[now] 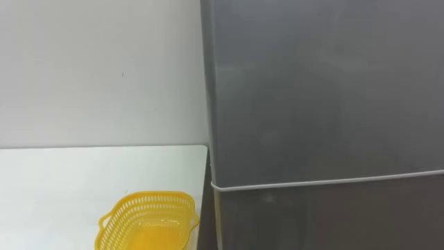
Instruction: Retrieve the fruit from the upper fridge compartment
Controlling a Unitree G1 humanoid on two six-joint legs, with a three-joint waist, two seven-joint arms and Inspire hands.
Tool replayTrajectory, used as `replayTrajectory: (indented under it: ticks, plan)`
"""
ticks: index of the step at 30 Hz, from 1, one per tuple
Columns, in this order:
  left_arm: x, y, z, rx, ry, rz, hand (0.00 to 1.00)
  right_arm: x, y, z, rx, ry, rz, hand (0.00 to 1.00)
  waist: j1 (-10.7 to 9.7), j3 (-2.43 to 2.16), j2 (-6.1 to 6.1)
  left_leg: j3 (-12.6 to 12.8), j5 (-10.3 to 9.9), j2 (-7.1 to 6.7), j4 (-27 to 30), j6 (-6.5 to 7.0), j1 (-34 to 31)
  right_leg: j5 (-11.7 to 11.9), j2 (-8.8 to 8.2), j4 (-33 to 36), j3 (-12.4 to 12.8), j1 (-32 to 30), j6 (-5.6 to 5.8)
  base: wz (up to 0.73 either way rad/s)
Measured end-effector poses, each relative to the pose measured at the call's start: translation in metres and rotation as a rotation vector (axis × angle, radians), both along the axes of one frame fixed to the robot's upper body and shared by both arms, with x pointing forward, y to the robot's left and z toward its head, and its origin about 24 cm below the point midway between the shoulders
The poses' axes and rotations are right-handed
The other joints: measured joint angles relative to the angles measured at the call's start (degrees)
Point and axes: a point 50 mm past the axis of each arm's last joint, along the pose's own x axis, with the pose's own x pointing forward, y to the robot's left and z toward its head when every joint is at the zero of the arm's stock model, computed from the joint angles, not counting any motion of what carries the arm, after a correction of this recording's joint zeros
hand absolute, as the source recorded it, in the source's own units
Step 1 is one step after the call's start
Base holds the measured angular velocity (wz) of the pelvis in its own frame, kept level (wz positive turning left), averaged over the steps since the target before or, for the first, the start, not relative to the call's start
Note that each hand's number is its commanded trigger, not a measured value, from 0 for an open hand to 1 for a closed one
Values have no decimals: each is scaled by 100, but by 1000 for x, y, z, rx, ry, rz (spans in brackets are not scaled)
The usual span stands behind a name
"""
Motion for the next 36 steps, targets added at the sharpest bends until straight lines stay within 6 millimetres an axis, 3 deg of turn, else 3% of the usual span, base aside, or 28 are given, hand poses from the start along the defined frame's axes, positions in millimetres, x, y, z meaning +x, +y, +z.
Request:
replayTrajectory:
  ticks: [11,20,26,36]
  plan:
    - [-5,0,0,3,7,30,0,6,0,0,15,7,31,0,23,2,-28,-29,-3,-8,-24,-2,8,1,14,-1,-12,13,4,0]
    - [-7,0,0,20,-33,167,0,9,1,0,-14,-11,35,0,4,6,-76,-158,-3,-38,1,-2,-9,-13,-2,-15,-120,49,22,5]
    - [-11,5,2,64,-86,327,0,11,0,0,-27,-20,30,0,39,2,-96,-156,-3,-45,9,-2,16,-17,-14,-6,-136,78,27,2]
    - [-2,22,7,234,-244,672,0,13,-3,0,-55,-46,-5,0,150,1,-61,-246,-43,-35,-26,-4,-3,-19,1,-8,-195,80,28,3]
